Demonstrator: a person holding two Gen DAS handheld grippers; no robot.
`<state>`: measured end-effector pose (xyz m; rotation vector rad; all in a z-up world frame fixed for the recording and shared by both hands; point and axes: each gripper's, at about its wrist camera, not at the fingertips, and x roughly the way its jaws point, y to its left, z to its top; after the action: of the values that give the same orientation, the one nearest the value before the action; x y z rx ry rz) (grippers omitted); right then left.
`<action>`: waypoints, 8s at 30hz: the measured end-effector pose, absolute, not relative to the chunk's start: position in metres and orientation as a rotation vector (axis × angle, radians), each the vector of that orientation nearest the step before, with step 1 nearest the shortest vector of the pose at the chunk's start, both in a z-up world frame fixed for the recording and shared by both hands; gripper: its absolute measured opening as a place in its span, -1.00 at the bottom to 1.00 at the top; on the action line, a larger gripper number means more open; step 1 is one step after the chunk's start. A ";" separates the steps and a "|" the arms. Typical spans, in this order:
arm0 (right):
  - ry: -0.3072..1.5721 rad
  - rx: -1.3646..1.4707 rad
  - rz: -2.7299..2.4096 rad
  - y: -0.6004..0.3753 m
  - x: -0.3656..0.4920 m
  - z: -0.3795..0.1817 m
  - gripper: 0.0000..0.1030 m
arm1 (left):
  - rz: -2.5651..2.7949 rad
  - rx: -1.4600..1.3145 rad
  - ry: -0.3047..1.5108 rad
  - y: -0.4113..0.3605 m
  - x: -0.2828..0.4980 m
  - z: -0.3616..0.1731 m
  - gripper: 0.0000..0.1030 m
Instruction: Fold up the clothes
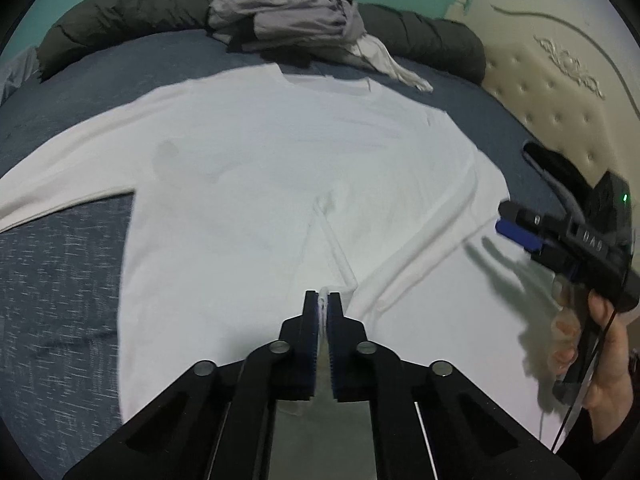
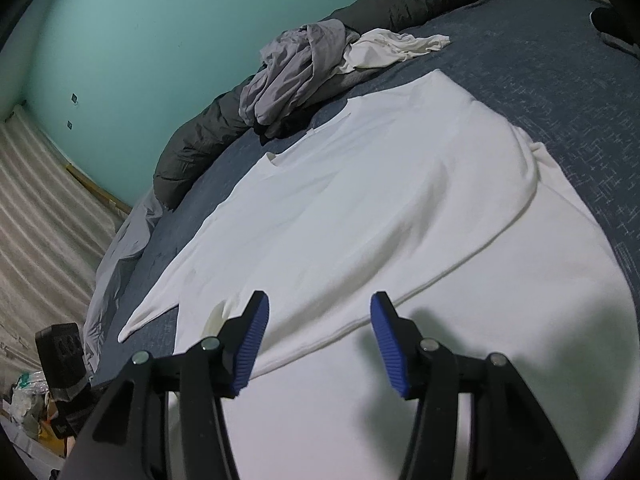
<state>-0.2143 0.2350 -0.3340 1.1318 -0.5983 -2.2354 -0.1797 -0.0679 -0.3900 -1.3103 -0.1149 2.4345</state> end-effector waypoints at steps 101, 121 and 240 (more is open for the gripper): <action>-0.275 1.384 -2.384 0.334 -0.359 -0.353 -0.24 | 2.369 -1.517 -0.178 -0.082 -0.184 -0.440 -0.34; -0.508 1.373 -2.381 0.351 -0.351 -0.352 -0.88 | 2.372 -1.519 -0.170 -0.081 -0.183 -0.441 -0.34; -0.314 1.428 -2.287 0.335 -0.365 -0.341 -0.87 | 2.436 -1.396 -0.509 -0.172 -0.201 -0.412 -0.88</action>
<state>-0.3647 0.3355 -0.3412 1.4276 -0.3141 -2.2867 -0.2006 -0.1719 -0.4124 -1.3956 -0.5093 2.4362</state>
